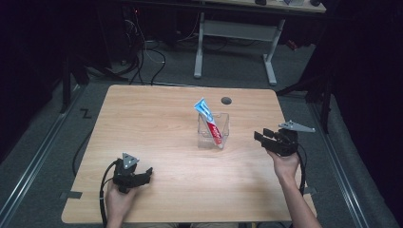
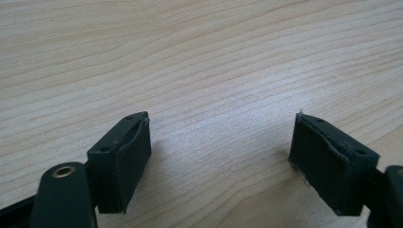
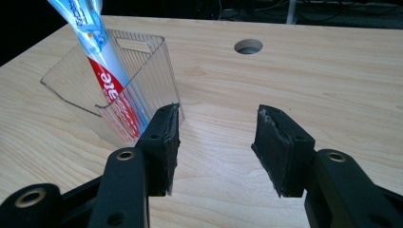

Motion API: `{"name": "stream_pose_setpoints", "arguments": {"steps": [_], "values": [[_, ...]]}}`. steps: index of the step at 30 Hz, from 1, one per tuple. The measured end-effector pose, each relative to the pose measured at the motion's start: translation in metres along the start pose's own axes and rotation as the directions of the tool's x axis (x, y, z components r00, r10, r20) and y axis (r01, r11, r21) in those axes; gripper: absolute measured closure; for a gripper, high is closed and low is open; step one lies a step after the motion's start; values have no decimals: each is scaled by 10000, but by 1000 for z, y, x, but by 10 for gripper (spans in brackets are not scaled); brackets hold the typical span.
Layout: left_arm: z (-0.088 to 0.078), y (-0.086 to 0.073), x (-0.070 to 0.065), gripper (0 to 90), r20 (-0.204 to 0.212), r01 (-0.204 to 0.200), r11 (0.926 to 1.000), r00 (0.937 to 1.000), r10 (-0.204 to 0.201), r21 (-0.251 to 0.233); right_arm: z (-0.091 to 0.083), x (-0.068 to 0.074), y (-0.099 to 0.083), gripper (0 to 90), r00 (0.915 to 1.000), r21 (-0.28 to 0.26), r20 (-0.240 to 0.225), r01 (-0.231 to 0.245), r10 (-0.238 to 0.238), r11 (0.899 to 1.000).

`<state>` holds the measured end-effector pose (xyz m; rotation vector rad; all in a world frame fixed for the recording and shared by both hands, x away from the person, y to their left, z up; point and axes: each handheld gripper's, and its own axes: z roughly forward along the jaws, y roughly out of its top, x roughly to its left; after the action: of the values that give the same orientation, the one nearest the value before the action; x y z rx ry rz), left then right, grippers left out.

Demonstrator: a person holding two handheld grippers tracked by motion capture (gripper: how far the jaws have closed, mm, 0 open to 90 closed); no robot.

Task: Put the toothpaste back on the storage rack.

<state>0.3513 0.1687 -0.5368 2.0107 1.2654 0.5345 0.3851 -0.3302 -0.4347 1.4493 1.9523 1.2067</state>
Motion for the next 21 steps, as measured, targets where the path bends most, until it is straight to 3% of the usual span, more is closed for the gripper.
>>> {"name": "stream_pose_setpoints", "arguments": {"steps": [7, 21], "values": [[0, 0, 0, 218, -4, -1, 10000, 10000, 1, 1, 2, 6, -7, 506, 9986, 163, 272, 455, -460, 9988], [0, 0, 0, 219, -9, 3, 10000, 10000, -3, -7, 10, 6, -32, 509, 9980, 499, 532, 317, -343, 9983]]}}
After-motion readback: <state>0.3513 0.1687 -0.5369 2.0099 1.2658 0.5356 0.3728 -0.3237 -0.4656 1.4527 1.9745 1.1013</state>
